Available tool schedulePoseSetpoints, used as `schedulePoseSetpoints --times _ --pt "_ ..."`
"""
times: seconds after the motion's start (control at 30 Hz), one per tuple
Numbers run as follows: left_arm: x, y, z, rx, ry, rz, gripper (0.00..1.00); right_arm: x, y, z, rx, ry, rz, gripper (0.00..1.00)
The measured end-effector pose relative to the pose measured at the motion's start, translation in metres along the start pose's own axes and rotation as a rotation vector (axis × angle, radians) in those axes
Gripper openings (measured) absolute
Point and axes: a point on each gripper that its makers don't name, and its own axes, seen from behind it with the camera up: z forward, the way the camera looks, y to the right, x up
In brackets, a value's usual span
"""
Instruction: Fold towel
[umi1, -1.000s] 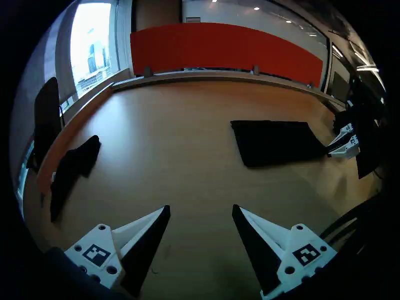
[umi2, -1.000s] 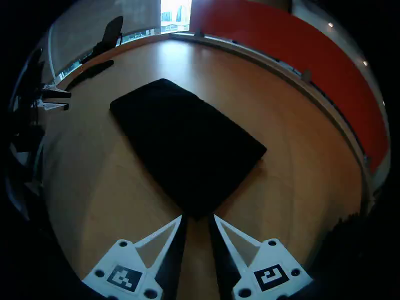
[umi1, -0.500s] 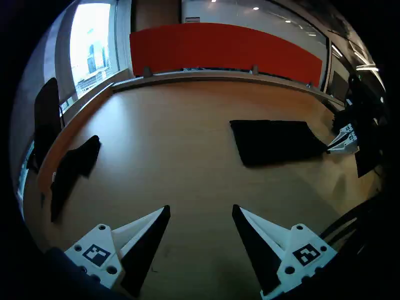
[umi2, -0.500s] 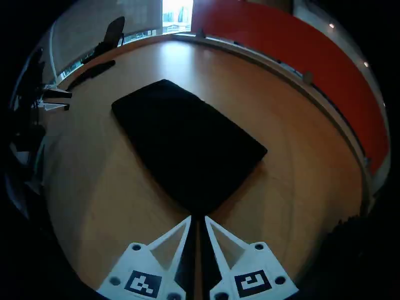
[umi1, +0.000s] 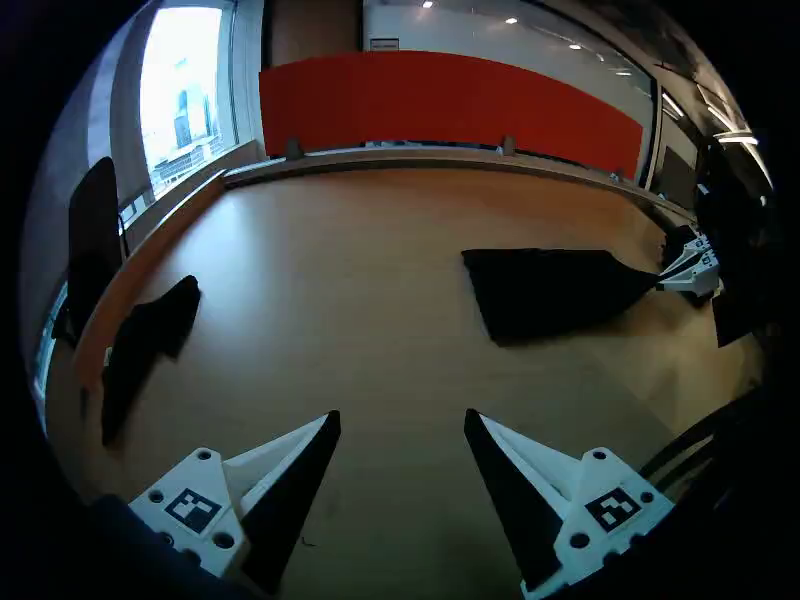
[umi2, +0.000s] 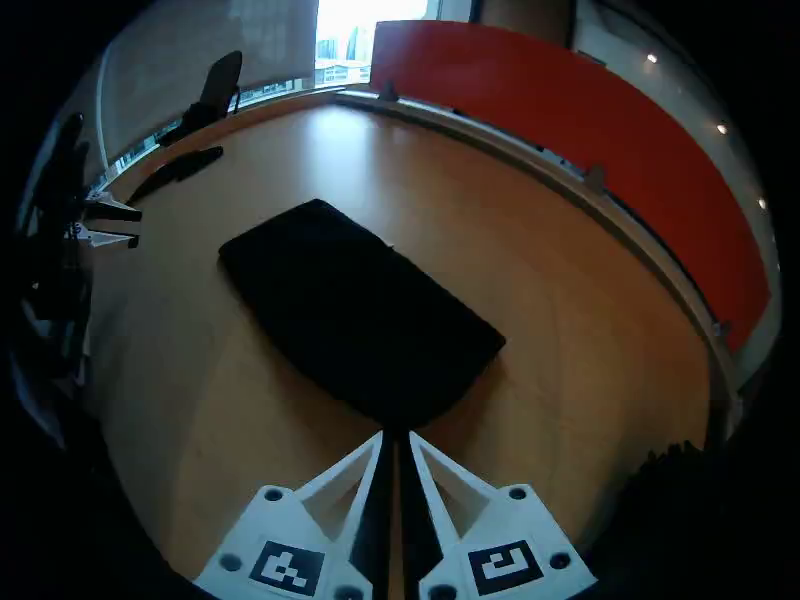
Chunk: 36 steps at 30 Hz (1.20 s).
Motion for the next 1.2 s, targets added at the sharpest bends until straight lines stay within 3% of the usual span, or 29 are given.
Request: schedulePoseSetpoints --times 0.57,1.2 --pt "-0.002 0.002 -0.007 0.011 0.024 0.003 0.92 0.012 0.009 -0.016 -0.015 0.022 -0.007 0.03" --pt "-0.005 0.0 -0.021 0.028 0.047 -0.021 0.92 0.095 -0.005 -0.016 0.019 0.109 -0.158 0.03"
